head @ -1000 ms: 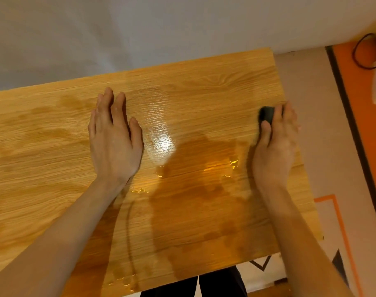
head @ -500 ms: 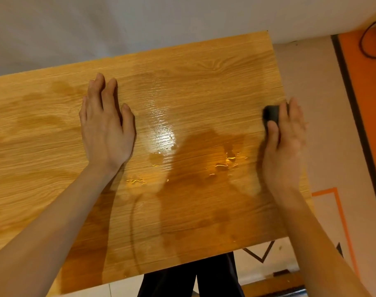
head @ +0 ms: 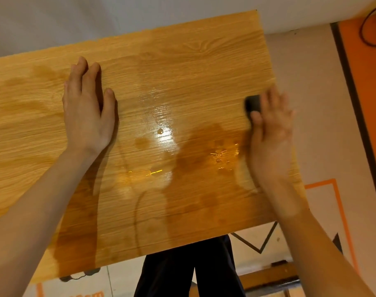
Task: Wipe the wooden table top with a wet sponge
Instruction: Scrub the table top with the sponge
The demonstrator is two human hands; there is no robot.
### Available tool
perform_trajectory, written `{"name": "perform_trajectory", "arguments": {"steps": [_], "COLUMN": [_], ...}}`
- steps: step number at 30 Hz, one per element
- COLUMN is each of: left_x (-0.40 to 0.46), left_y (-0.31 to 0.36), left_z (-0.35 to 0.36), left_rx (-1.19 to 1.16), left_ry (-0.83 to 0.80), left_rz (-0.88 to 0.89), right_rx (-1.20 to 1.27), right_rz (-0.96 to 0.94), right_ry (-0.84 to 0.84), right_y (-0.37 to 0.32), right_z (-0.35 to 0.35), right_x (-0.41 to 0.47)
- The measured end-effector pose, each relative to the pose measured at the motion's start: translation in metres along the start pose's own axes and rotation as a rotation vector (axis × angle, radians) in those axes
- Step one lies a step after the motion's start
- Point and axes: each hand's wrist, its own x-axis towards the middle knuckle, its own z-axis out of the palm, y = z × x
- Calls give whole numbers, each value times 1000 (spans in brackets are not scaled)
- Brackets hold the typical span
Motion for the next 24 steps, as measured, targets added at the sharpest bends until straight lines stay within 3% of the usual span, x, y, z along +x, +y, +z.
{"name": "perform_trajectory", "arguments": {"steps": [2,4,7,9,12,17,19,22,24], "left_x": [-12,-41,-101,-128,-139,-139,-138,-138,-138], "left_y": [3,12,31,39,42,45,45,45,46], "left_z": [-7,-12,-13,-6,2,5,5,5,5], "left_rx": [-22,-44,-105,-96,-47,0,13,32,37], "left_ry": [-11,-29,-83,-92,-73,-41,-39,-42,-41], "left_rz": [16,34,-16,-50,-56,-37,-40,-45,-51], "right_rx": [109,129,98,70,-19,107,158,-4,41], "right_rz": [144,142,-62,-221,-390,7,96,-43,-182], "right_ry": [47,75,44,-61,-142,28,80,62,-27], "right_y": [4,-19,-84,-115,-94,13,10,-44,-84], "right_z": [-7,5,35,49,44,-6,-12,16,38], "right_x": [4,-4,-38,-61,-58,-21,-18,-51,-78]}}
